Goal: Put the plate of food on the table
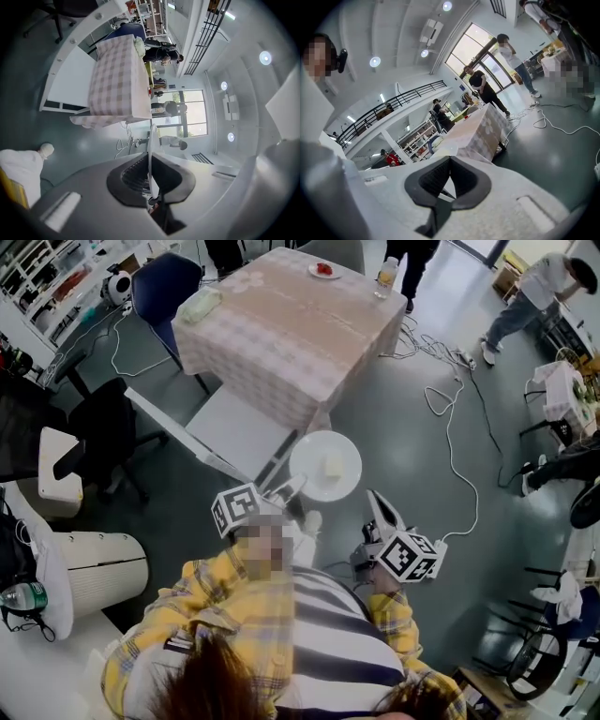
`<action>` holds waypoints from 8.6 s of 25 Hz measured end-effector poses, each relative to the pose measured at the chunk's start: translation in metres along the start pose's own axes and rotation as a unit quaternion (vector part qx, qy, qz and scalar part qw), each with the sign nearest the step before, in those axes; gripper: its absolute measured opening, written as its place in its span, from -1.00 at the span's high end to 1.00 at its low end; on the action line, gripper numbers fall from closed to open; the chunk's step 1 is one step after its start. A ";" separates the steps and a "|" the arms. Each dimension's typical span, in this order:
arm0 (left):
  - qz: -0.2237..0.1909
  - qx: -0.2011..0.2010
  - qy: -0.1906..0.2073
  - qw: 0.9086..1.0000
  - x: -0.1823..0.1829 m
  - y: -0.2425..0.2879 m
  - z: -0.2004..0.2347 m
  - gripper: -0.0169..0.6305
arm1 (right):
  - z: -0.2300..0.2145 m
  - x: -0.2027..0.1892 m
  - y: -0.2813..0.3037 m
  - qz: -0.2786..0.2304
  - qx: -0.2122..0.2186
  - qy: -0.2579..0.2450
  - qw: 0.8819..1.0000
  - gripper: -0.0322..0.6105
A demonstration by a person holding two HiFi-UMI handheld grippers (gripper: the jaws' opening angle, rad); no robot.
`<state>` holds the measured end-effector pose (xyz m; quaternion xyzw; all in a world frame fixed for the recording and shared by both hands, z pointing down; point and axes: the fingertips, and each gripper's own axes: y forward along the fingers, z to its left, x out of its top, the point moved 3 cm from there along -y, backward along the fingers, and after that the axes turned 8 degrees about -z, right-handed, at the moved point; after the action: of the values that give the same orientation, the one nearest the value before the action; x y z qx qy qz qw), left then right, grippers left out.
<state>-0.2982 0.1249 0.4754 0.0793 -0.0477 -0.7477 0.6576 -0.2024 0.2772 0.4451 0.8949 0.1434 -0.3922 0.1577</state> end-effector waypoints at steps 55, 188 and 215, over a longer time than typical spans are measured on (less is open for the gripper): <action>-0.256 0.011 -0.036 0.966 0.077 0.392 -0.044 0.91 | -0.200 0.253 0.333 0.145 0.174 -0.085 0.970 0.90; -0.221 0.145 0.335 0.904 0.291 0.564 -0.078 0.94 | -0.183 0.240 0.663 0.310 0.203 -0.175 0.912 0.90; -0.240 0.119 0.329 0.906 0.195 0.508 -0.094 0.94 | -0.209 0.265 0.545 0.242 0.195 -0.201 0.929 0.90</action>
<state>0.1909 -0.1311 0.4613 0.4073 0.1029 -0.8031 0.4227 0.3146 -0.1003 0.4738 0.8178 -0.1919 -0.5341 0.0955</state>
